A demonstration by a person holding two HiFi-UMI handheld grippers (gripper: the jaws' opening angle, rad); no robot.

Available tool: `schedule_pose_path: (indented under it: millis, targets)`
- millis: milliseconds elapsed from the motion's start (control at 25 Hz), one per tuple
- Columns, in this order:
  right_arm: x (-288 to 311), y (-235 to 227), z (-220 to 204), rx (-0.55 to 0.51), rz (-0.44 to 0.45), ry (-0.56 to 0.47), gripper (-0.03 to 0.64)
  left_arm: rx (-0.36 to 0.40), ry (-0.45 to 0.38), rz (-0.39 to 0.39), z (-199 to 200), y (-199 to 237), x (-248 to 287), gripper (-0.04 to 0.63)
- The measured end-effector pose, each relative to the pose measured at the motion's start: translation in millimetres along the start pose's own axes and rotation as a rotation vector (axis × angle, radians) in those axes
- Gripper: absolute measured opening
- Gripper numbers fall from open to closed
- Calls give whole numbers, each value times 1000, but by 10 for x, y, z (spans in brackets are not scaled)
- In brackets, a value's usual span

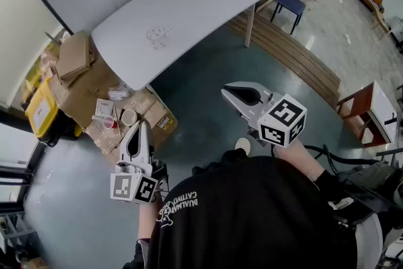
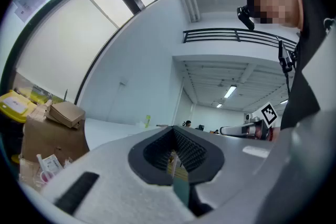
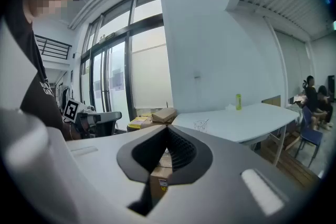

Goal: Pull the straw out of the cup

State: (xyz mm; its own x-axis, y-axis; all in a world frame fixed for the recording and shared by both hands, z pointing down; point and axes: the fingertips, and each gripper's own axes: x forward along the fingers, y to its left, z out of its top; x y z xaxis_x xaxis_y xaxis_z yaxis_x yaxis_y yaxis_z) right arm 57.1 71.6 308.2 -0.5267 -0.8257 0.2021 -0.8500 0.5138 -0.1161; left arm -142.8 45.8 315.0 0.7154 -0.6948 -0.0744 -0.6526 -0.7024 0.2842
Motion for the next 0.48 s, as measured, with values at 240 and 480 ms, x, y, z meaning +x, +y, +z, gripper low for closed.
schedule_pose_path:
  millis: [240,480]
  targets:
    - [-56,34,35,95,12,-36,6,-3,1,-8,29,-20,-80,3]
    - [-65,48,1,119,-7,-39,5,0,3,-34,79,-57,-114,3]
